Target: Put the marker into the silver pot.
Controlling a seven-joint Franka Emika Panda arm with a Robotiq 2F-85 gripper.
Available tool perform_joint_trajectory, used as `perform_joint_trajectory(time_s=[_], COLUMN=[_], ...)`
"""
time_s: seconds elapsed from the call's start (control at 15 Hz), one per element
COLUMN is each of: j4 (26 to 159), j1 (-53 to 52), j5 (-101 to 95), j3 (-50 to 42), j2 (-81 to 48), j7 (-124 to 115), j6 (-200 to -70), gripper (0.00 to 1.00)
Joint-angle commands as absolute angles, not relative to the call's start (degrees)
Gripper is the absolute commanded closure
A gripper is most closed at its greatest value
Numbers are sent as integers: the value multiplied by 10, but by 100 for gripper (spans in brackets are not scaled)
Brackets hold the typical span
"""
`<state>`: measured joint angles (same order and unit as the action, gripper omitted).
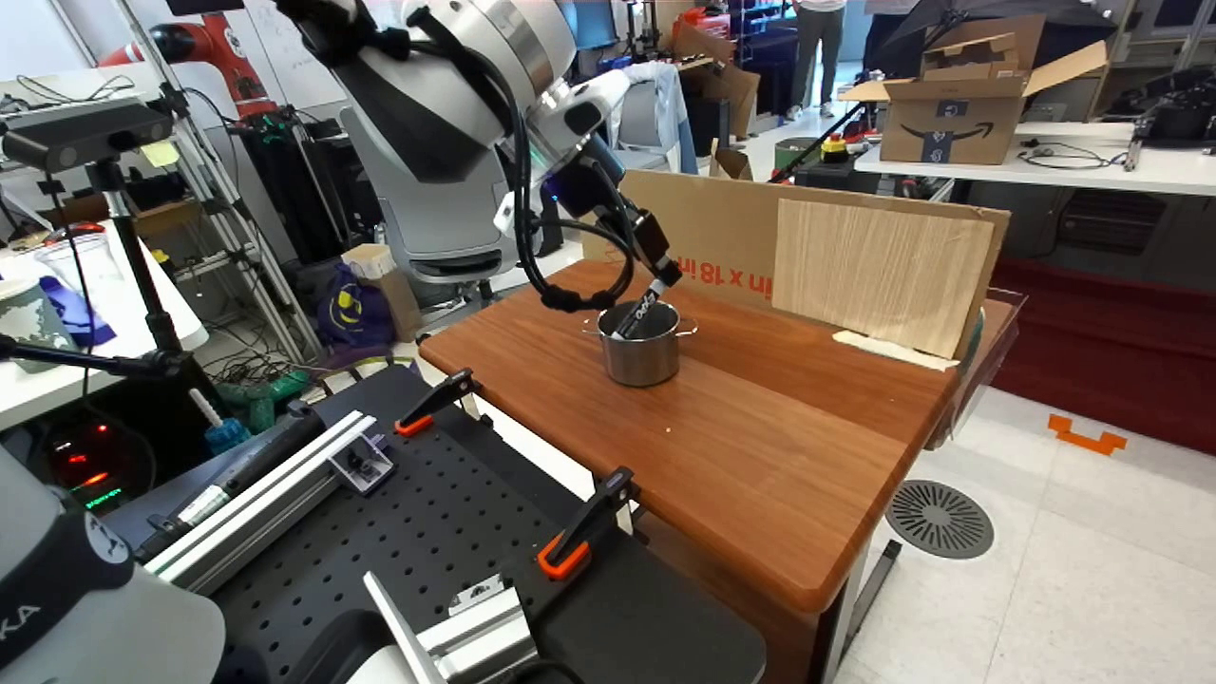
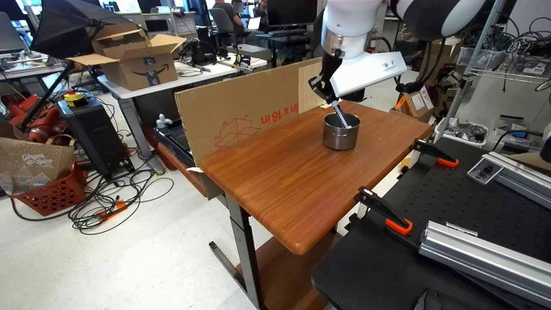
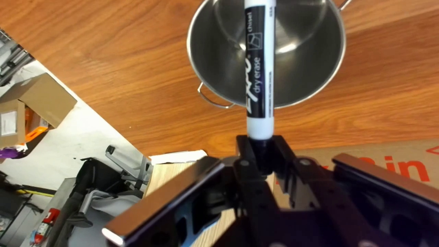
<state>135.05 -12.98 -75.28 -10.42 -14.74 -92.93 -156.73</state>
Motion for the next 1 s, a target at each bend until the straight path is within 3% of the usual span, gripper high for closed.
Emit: perform_joint_trajectory(time_s=[0.0,0.13,0.2,0.27,0.73,0.93], j4=[1317,1305,1301,1299,1297,1299], j1=[-129,-128,-127,-126,-115,-118], j5=[-745,-739,-735,-730,-646,-616], j3=[-103,-101,-100,-99,-84,-82], j2=[-188,-203,-207,-210,-218,-211], j7=[-925,-919,-914,-908,-804,-770], j6=[-1566,-1565,-1567,-1568,-1575,-1569], gripper=[95,95,55,54,5,0])
